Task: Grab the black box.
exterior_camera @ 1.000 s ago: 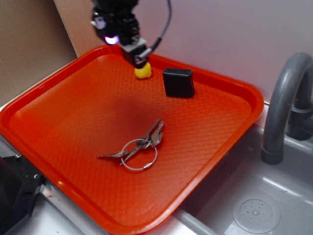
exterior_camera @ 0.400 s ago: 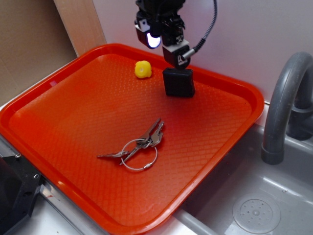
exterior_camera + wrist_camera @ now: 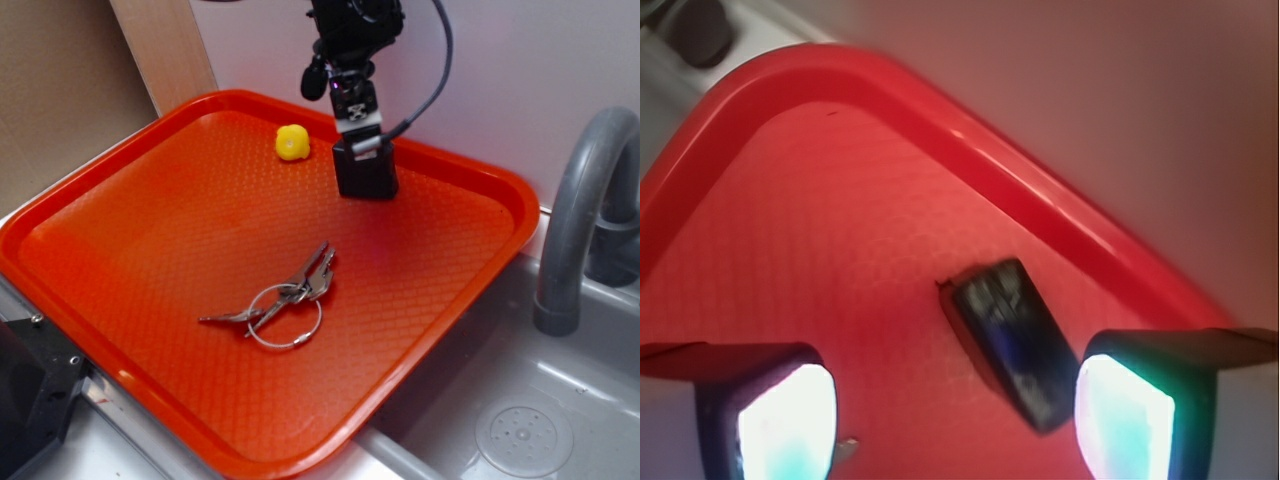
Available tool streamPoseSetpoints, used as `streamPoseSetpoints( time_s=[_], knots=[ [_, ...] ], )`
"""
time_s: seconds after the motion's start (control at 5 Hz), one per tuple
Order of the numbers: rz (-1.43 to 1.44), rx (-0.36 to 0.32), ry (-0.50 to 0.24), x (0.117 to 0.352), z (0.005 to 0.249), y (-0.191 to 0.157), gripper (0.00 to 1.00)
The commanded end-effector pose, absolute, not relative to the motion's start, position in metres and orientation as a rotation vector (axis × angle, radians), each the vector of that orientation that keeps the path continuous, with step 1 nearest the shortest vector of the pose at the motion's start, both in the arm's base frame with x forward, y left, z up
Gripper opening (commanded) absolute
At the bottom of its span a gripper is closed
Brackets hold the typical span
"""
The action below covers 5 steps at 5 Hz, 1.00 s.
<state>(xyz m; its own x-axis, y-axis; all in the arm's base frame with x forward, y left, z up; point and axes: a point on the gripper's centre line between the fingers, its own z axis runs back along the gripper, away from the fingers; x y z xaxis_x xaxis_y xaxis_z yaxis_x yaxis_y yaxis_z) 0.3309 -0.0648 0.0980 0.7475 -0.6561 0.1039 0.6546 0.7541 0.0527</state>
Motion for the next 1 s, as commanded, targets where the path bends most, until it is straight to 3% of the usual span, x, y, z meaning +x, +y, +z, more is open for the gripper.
streamPoseSetpoints(
  time_s=[0.0,0.2,0.4,0.6,0.8],
  knots=[
    [-0.902,0.056,-0.195,0.328,0.104,-0.057,1.00],
    [-0.888,0.078,-0.184,0.326,0.097,-0.053,1.00],
    [-0.874,0.118,-0.165,0.331,0.077,-0.045,1.00],
    [-0.861,0.116,-0.149,0.329,0.058,-0.050,1.00],
    [-0.750,0.028,-0.157,0.327,0.050,-0.054,0.00]
  ],
)
